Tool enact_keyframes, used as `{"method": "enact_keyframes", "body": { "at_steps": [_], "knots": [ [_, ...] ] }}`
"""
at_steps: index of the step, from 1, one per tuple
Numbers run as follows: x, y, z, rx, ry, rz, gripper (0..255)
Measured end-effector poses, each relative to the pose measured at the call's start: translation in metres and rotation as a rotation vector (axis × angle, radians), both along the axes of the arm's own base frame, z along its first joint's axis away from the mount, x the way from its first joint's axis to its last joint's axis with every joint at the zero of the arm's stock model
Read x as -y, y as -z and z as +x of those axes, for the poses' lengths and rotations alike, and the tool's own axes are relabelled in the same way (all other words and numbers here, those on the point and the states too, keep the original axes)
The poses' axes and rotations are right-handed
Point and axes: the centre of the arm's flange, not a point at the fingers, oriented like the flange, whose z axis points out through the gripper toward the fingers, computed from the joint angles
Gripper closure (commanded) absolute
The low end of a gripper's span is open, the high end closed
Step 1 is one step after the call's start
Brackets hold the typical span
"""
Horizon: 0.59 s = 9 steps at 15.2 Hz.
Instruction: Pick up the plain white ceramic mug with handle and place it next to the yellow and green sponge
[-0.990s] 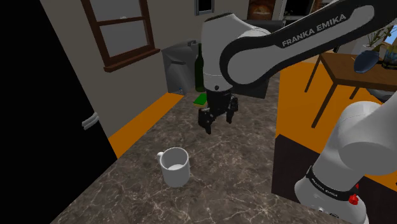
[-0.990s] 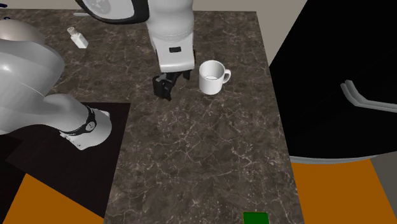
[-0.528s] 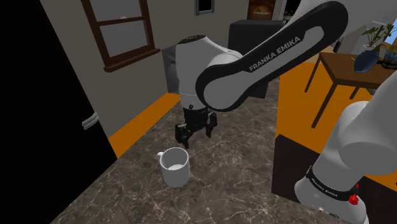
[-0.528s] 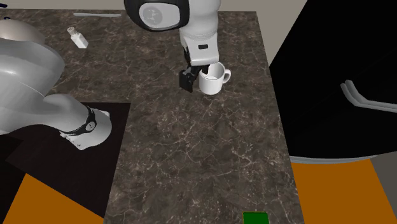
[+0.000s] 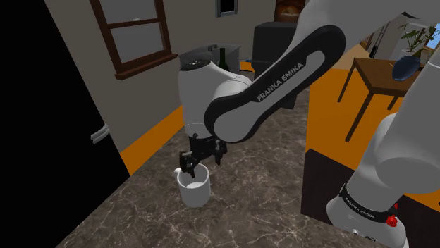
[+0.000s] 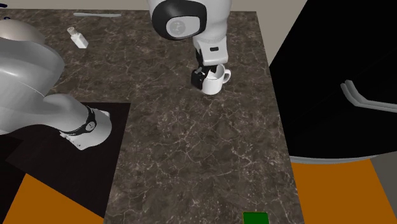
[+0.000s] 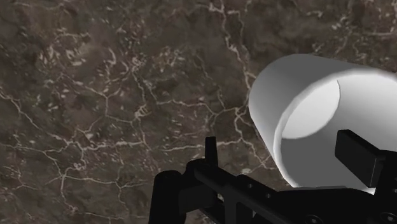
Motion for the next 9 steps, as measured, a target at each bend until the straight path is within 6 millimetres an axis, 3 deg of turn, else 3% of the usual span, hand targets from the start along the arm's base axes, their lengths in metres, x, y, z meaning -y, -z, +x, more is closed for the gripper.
{"method": "enact_keyframes", "body": {
  "at_steps": [4,9],
  "knots": [
    [0.001,0.020,0.000,0.000,0.000,0.000,0],
    [-0.001,0.024,0.000,0.000,0.000,0.001,0]
  ]
}}
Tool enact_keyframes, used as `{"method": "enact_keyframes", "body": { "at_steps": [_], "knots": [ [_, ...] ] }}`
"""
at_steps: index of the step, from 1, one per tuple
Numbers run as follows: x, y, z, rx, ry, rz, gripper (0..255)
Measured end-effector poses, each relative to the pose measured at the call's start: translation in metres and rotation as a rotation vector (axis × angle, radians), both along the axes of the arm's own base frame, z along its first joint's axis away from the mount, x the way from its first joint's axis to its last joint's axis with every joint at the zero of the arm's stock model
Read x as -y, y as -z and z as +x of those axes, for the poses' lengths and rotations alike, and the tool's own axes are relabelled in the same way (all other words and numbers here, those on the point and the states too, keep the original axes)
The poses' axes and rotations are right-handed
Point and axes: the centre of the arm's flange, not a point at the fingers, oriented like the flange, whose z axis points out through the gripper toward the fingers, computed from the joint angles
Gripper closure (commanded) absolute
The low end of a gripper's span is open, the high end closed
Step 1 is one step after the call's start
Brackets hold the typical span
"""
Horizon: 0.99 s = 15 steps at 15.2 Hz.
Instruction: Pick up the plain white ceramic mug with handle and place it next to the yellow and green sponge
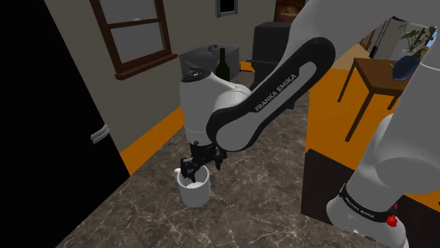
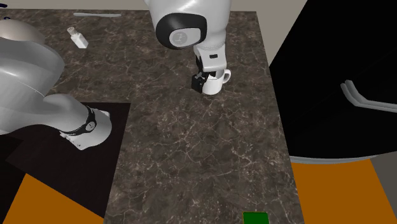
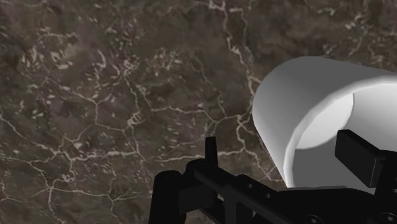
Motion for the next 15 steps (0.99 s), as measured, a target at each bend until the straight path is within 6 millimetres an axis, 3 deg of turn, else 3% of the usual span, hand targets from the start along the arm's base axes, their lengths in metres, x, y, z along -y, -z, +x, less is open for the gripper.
{"method": "enact_keyframes", "body": {
  "at_steps": [1,2,12,15],
  "knots": [
    [0.000,0.000,0.000,0.000,0.000,0.000,0],
    [0.000,0.000,0.000,0.000,0.000,0.000,255],
    [0.000,0.000,0.000,0.001,0.000,0.000,255],
    [0.001,-0.011,0.000,0.000,0.000,0.000,255]
  ]
}}
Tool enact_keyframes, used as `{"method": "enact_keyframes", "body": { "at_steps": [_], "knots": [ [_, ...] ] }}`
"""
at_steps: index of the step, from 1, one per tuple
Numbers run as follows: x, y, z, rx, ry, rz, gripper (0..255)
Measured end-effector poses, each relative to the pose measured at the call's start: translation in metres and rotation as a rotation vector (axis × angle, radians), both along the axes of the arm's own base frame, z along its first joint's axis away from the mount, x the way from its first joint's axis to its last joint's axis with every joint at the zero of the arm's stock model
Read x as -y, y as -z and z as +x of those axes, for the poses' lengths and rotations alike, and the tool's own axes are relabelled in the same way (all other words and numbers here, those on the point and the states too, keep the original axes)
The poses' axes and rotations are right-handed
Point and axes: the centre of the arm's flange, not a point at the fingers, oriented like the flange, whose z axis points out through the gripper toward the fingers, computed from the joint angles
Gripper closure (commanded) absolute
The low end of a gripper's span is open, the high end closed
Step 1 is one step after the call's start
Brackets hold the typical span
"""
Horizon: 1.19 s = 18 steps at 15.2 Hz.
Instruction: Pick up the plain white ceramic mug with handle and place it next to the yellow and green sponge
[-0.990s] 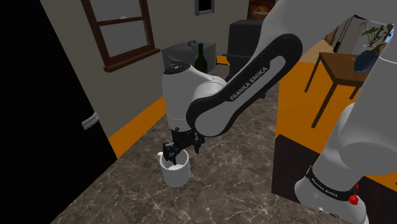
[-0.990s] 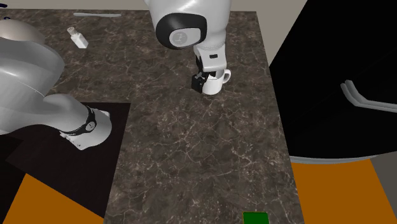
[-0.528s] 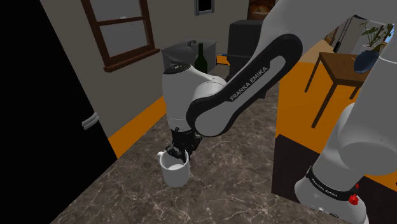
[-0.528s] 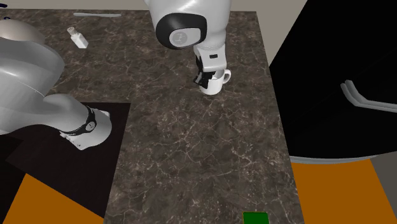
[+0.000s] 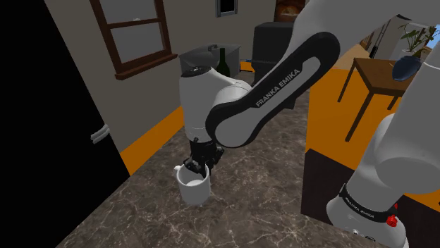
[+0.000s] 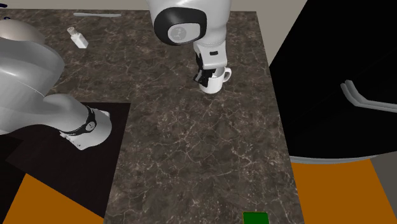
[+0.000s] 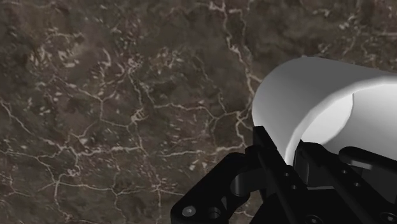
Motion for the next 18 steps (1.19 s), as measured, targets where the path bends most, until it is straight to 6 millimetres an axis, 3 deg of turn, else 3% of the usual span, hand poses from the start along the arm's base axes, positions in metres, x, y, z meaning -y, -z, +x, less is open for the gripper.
{"method": "enact_keyframes", "body": {
  "at_steps": [18],
  "knots": [
    [0.000,-0.095,0.000,0.000,0.000,0.000,255]
  ]
}}
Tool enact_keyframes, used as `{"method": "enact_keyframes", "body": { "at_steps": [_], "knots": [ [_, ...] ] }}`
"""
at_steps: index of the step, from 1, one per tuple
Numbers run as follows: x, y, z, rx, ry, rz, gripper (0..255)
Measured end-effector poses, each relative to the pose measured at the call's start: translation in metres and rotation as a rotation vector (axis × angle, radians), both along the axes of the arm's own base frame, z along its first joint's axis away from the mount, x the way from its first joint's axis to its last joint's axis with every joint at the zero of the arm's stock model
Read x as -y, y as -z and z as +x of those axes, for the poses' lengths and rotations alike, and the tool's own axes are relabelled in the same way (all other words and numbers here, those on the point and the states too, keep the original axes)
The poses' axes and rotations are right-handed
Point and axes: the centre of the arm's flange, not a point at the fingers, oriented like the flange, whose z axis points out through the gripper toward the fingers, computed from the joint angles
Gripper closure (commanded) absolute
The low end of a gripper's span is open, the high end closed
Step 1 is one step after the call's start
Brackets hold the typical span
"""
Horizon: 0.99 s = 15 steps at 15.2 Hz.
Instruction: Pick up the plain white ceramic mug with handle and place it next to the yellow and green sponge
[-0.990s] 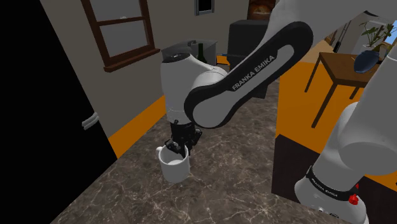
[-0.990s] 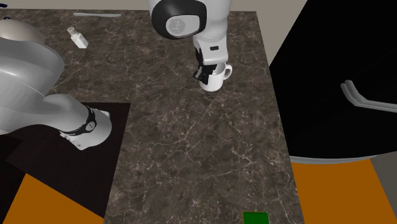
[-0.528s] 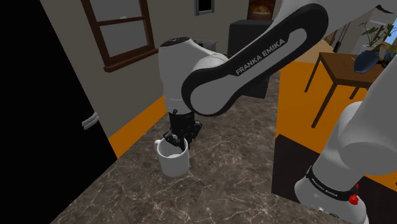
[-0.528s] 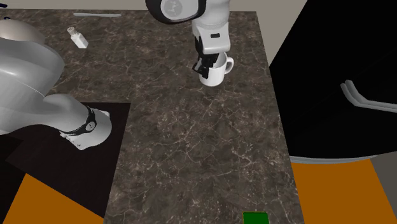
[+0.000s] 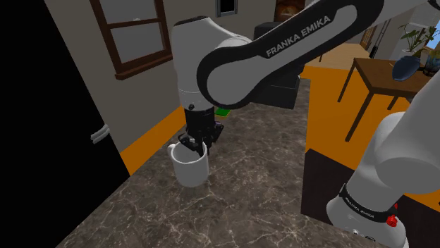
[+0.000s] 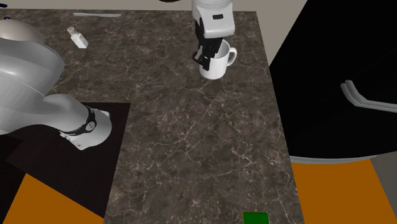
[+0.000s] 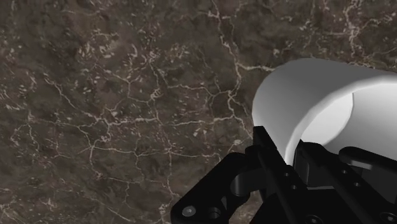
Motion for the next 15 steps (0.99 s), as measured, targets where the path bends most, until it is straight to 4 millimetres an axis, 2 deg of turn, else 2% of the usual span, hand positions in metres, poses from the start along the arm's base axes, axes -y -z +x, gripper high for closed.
{"method": "enact_keyframes", "body": {
  "at_steps": [12,15],
  "knots": [
    [0.000,-0.063,0.000,0.000,0.000,0.000,255],
    [0.017,-0.068,0.024,0.000,0.001,0.000,255]
  ]
}}
